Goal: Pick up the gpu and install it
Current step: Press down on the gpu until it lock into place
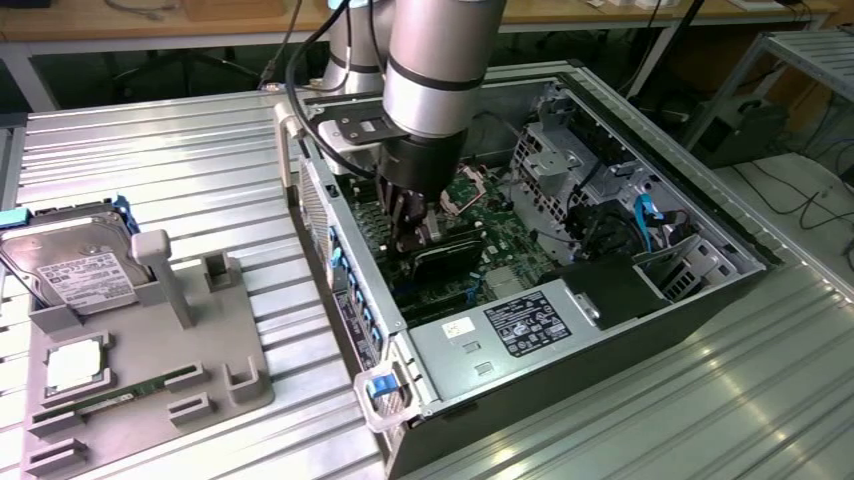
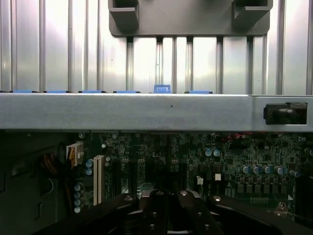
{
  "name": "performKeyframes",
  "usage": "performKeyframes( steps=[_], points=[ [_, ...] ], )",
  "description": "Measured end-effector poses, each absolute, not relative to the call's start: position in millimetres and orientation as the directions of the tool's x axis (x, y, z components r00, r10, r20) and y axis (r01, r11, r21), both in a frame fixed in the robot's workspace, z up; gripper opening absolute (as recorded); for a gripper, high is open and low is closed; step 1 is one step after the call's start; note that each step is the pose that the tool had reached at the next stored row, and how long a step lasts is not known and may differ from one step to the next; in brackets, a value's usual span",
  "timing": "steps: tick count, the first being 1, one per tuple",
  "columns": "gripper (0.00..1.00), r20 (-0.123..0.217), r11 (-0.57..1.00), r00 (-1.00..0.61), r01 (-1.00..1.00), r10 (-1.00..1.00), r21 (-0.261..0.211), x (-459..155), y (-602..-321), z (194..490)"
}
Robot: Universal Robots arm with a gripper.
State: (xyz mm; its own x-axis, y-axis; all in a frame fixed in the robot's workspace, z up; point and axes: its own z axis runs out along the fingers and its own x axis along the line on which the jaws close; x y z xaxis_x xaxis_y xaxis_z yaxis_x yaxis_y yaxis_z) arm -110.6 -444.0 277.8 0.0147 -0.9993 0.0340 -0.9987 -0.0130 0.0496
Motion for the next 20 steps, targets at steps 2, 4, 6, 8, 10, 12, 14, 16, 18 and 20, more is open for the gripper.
performKeyframes(
  steps=[2,4,6,8,10,12,14,16,18,20],
  points=[
    [0.11,0.034,-0.013,0.015,-0.999,-0.999,0.049,-111.1,-444.1,275.8],
    [0.11,0.035,-0.013,0.015,-0.999,-0.999,0.05,-111.3,-444.2,272.8],
    [0.11,0.035,-0.013,0.015,-0.999,-0.999,0.05,-111.3,-444.1,270.8],
    [0.11,0.035,-0.013,0.015,-0.999,-0.999,0.05,-111.3,-444.1,269.3],
    [0.11,0.033,-0.013,0.015,-0.999,-0.999,0.048,-111.2,-444.0,272.3],
    [0.11,0.034,-0.013,0.015,-0.999,-0.999,0.048,-111.3,-443.6,278.8],
    [0.11,0.034,-0.013,0.015,-0.999,-0.999,0.047,-111.2,-443.0,283.1],
    [0.11,0.034,-0.013,0.015,-0.999,-0.999,0.045,-111.2,-442.8,283.7],
    [0.11,0.034,-0.013,0.015,-0.999,-0.999,0.045,-111.2,-442.8,283.7],
    [0.11,0.034,-0.013,0.015,-0.999,-0.999,0.046,-111.2,-442.8,283.8]
  ],
)
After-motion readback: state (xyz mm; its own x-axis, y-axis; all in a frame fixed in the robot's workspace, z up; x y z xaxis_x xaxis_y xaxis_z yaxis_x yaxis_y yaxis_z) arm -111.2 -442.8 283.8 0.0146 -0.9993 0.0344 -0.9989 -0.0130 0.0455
